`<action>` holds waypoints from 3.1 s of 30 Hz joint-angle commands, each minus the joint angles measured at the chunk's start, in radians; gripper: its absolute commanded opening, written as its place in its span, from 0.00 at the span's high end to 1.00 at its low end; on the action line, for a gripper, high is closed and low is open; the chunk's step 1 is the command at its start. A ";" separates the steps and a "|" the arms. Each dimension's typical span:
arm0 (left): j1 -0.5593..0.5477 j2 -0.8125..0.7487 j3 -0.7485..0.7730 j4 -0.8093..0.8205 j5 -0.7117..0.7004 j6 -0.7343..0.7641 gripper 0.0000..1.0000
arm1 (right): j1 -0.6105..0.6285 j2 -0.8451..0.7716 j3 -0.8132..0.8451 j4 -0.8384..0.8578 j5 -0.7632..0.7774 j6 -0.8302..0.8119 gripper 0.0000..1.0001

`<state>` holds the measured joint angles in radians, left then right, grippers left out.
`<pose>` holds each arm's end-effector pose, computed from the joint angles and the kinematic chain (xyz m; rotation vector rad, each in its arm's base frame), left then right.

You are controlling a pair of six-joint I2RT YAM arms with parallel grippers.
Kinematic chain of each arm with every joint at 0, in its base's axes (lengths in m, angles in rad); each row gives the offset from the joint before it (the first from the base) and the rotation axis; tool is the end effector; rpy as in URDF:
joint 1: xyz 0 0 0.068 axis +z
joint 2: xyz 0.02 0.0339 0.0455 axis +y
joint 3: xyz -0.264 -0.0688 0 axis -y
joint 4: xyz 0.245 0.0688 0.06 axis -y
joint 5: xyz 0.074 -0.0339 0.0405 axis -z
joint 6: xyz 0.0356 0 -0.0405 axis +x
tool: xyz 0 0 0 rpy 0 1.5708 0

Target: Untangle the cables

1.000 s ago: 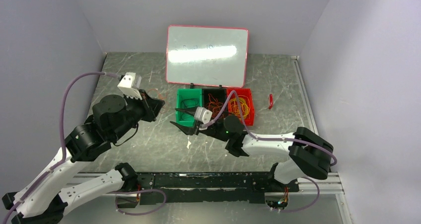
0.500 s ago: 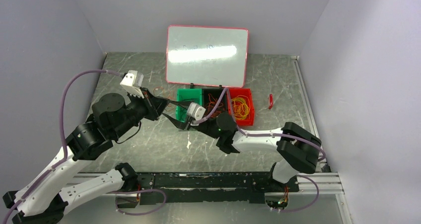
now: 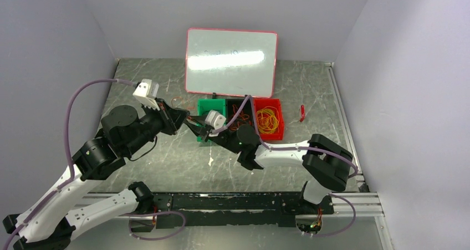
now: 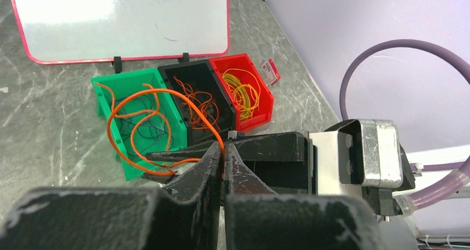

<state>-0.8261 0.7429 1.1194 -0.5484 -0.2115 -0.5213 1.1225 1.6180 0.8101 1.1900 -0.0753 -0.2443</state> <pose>0.0994 -0.0968 0.4193 0.1144 1.8041 -0.7958 0.1479 0.3136 0.2824 -0.8280 0.9085 0.8138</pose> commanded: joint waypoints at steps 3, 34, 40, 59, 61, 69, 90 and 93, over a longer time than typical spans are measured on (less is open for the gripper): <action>0.006 -0.016 -0.013 0.026 0.013 -0.013 0.93 | 0.006 -0.001 0.004 0.055 0.024 0.032 0.93; 0.005 -0.022 -0.123 -0.013 -0.078 -0.069 0.31 | -0.415 -0.381 0.022 -0.987 -0.026 0.492 1.00; 0.006 0.008 -0.123 -0.022 -0.060 -0.059 0.31 | -0.451 -0.339 0.002 -0.978 -0.017 0.500 1.00; 0.006 0.014 -0.158 0.021 -0.030 -0.073 0.33 | -0.558 -0.019 0.030 -0.895 -0.175 0.458 1.00; 0.006 0.015 -0.156 0.019 -0.034 -0.071 0.33 | -0.558 0.001 0.037 -0.905 -0.172 0.460 1.00; 0.006 0.014 -0.171 0.030 -0.028 -0.073 0.32 | -0.558 0.065 0.092 -1.012 -0.113 0.416 1.00; 0.006 -0.020 -0.191 0.005 -0.045 -0.092 0.31 | -0.555 0.168 0.257 -1.153 -0.100 0.376 0.71; 0.006 -0.021 -0.193 0.013 -0.045 -0.091 0.31 | -0.555 0.115 0.263 -1.172 -0.091 0.370 0.64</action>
<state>-0.8261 0.7326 0.9318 -0.5499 -0.2577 -0.6098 0.5697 1.8210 1.0557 0.0490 -0.1841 0.1444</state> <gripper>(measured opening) 0.685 0.331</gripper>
